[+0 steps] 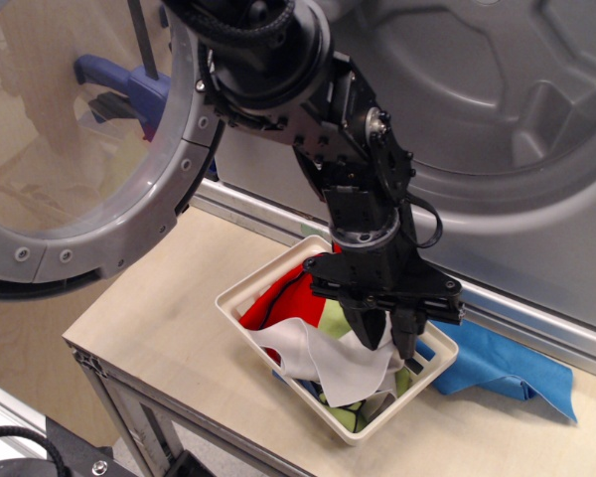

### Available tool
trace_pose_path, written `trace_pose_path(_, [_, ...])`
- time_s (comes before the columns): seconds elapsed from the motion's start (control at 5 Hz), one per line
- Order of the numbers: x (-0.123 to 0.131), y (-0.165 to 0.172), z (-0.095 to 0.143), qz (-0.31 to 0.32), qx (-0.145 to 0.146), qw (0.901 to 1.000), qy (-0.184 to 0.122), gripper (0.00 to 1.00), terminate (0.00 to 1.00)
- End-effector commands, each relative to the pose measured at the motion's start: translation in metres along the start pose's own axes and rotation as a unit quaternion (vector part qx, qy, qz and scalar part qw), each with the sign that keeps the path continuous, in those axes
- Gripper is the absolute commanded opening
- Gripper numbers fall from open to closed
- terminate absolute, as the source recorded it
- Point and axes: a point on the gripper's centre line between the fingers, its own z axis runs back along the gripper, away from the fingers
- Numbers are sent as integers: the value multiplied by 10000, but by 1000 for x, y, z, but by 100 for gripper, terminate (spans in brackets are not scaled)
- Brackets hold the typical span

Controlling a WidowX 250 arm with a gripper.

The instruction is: Put clothes in laundry machine

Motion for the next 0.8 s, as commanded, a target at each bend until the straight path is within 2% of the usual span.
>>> trace_pose_path(0.0, [11,-2,17,6,18,9998,-199,0,0])
trace_pose_path(0.2, [19,-8,55,31,69,9988,-494,0,0])
trace_pose_path(0.4, [32,-20,95,67,-33,9964,-849,0,0])
trace_pose_path(0.6, [44,-32,121,-77,-148,9881,-1528,0,0])
